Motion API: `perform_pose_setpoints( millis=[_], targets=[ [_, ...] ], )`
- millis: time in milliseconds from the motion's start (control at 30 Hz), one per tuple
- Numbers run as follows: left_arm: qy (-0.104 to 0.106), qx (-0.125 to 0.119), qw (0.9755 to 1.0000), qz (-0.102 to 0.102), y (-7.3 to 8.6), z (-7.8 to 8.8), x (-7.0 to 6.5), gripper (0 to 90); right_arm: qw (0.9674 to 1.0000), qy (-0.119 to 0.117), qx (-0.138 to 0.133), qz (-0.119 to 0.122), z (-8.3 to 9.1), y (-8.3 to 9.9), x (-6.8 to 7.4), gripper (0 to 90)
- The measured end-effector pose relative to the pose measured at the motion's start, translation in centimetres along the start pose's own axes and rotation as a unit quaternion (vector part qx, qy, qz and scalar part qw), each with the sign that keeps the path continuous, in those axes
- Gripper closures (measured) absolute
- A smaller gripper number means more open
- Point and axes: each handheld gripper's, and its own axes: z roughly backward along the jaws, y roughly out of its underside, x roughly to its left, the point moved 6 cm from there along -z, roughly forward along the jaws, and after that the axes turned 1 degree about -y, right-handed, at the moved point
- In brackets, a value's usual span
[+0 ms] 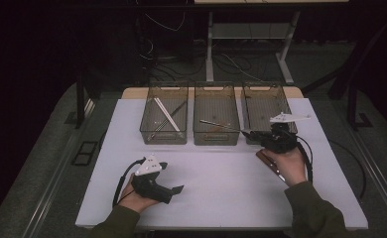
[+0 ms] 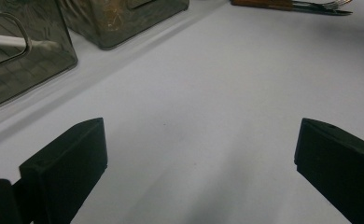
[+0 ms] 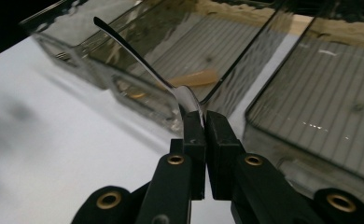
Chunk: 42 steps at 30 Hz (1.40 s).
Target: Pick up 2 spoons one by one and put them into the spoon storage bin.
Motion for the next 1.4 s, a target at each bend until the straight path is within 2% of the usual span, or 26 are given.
perform_pose_setpoints(
  millis=[300, 433, 533, 667, 1133, 1400],
  targets=[
    [0.002, -0.003, 1.0, 0.002, -0.1, -0.1, -0.1, 1.5, 0.9992, 0.036, 0.007, -0.015, -1.9, -2.7, -1.2, 87.5],
    [0.004, -0.003, 1.0, 0.002, -0.1, -0.2, -0.2, 1.5, 0.9981, 0.057, 0.018, -0.015, -3.1, -3.6, -1.6, 87.5],
    [0.005, -0.003, 1.0, 0.0, -0.1, -0.2, -0.2, 1.5, 0.9976, 0.063, 0.021, -0.02, -3.9, -4.2, -1.8, 87.5],
    [0.007, -0.004, 1.0, 0.0, -0.1, -0.3, -0.4, 1.5, 0.9966, 0.075, 0.033, -0.013, -5.1, -4.8, -2.0, 87.5],
    [0.011, -0.006, 0.9999, -0.004, -0.2, -0.3, -0.5, 1.5, 0.9939, 0.097, 0.051, -0.011, -8.2, -6.8, -1.9, 87.6],
    [0.014, -0.003, 0.9999, -0.007, -0.2, -0.3, -0.6, 1.5, 0.9923, 0.107, 0.061, -0.008, -9.8, -6.8, -1.8, 87.5]
  ],
)
